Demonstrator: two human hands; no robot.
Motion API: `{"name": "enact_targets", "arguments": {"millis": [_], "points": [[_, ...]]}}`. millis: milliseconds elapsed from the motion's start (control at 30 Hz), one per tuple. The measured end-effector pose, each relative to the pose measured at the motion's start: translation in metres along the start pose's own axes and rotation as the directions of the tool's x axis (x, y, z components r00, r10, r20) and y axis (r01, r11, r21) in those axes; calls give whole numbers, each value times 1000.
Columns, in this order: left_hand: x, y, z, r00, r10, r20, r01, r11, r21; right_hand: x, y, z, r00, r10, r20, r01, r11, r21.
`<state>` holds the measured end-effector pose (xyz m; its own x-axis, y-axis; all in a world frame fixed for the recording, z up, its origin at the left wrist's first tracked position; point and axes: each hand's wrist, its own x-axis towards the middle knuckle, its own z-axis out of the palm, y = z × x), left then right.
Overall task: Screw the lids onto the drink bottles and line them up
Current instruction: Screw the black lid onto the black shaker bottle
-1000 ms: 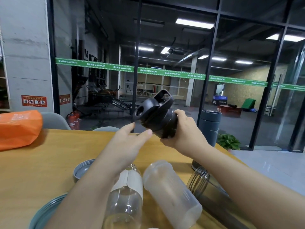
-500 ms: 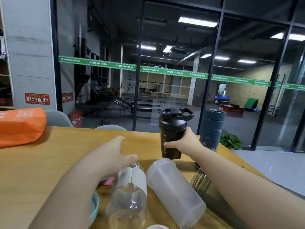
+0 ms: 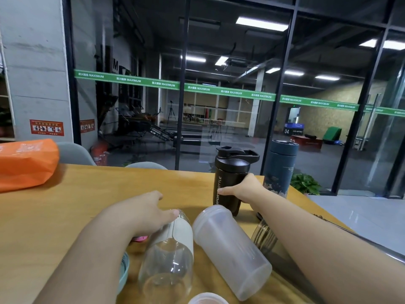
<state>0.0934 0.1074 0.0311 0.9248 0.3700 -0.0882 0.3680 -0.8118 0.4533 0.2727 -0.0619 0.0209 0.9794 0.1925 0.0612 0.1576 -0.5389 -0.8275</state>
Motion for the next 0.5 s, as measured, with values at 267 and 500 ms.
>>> {"name": "enact_targets", "arguments": {"millis": [267, 500], "points": [[-5, 6, 1, 999, -8, 49, 7, 1000, 18, 1, 2, 5, 1000, 5, 24, -4, 999, -38], [-4, 6, 2, 999, -6, 51, 5, 1000, 12, 6, 8, 8, 997, 70, 26, -69, 996, -51]]}}
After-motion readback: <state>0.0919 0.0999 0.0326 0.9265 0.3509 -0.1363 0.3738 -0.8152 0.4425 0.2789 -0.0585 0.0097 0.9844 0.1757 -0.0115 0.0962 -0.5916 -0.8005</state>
